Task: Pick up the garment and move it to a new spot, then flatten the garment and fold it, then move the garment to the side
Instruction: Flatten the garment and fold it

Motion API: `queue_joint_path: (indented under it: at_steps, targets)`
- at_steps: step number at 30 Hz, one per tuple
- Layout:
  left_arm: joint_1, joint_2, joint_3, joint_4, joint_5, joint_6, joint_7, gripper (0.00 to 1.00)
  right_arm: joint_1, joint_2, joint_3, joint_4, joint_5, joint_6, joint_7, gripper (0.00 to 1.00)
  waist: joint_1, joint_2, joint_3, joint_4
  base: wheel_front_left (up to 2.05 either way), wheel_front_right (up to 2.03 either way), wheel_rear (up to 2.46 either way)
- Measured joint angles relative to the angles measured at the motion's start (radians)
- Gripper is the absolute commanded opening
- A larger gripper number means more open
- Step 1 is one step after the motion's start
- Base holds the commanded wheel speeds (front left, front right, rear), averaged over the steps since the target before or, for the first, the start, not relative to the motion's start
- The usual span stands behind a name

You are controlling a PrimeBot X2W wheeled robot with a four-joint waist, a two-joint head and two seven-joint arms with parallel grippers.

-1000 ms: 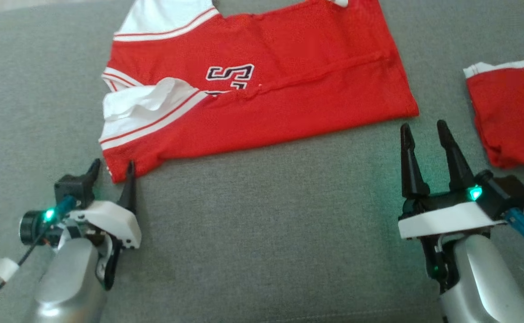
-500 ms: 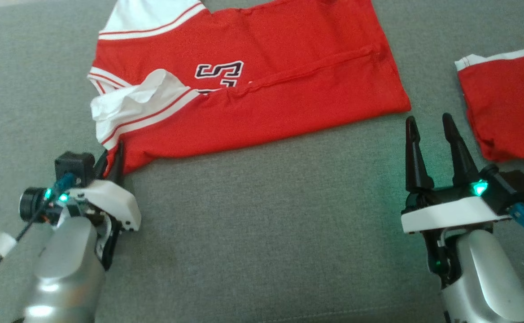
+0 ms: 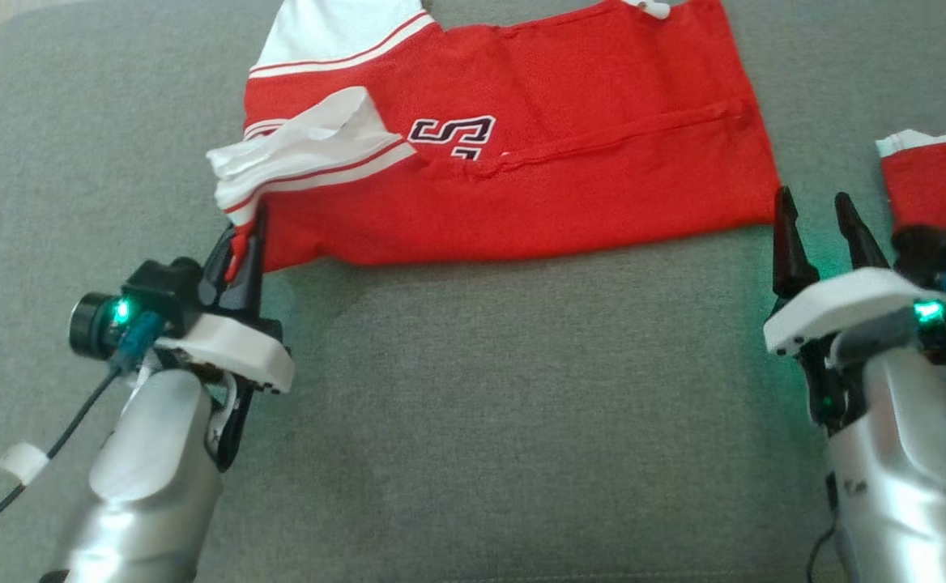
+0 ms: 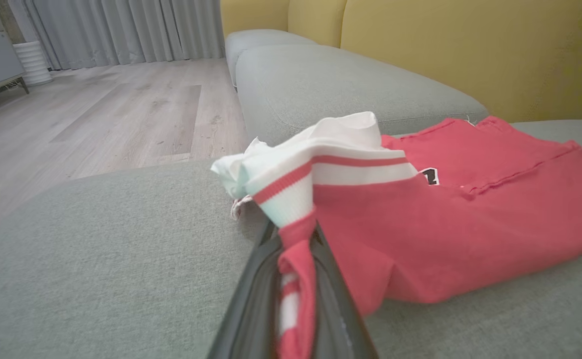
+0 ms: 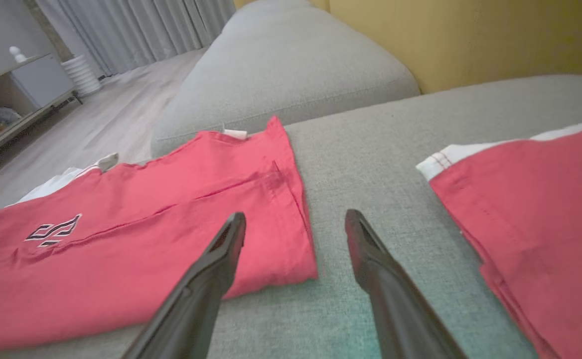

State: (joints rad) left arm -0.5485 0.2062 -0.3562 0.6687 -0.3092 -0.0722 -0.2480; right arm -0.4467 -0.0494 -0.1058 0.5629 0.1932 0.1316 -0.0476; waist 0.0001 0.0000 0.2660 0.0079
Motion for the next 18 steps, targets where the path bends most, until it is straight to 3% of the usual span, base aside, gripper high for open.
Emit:
queue_joint_path:
  at_steps: [4,13,14,15,16,17,18]
  targets:
    - [0.000,-0.003,-0.013,-0.017,0.004,-0.009,0.001,0.00,-0.079,0.000,-0.042,0.131,-0.067,0.000,0.049,1.00,0.0000,0.0000,0.014,0.020,0.00,0.00,0.00]
    - [0.000,-0.005,-0.035,-0.031,0.007,-0.016,0.002,0.00,-0.196,-0.005,-0.084,0.303,-0.185,0.000,0.088,1.00,0.0000,0.0000,0.036,0.050,0.00,0.00,0.00]
    - [0.000,-0.006,-0.036,-0.031,0.007,-0.016,0.002,0.00,-0.211,-0.006,-0.086,0.323,-0.174,0.000,0.092,0.87,0.0000,0.0000,0.036,0.052,0.00,0.00,0.00]
    - [0.000,-0.006,-0.037,-0.031,0.007,-0.016,0.002,0.00,-0.225,-0.008,-0.085,0.342,-0.167,0.000,0.094,0.20,0.0000,0.0000,0.036,0.053,0.00,0.00,0.00]
    - [0.000,-0.006,-0.037,-0.031,0.007,-0.016,0.008,0.00,-0.234,-0.010,-0.082,0.356,-0.171,0.000,0.093,0.20,-0.0001,0.0000,0.037,0.054,0.00,0.00,0.00]
    - [0.000,-0.005,-0.037,-0.030,0.006,-0.016,0.011,0.00,-0.241,-0.012,-0.078,0.365,-0.182,0.000,0.085,0.00,-0.0001,0.0000,0.037,0.053,0.00,0.00,0.00]
    - [0.000,-0.005,-0.037,-0.030,0.005,-0.016,0.016,0.00,-0.244,-0.013,-0.074,0.371,-0.203,0.000,0.077,0.00,0.0000,0.0000,0.036,0.052,0.00,0.00,0.00]
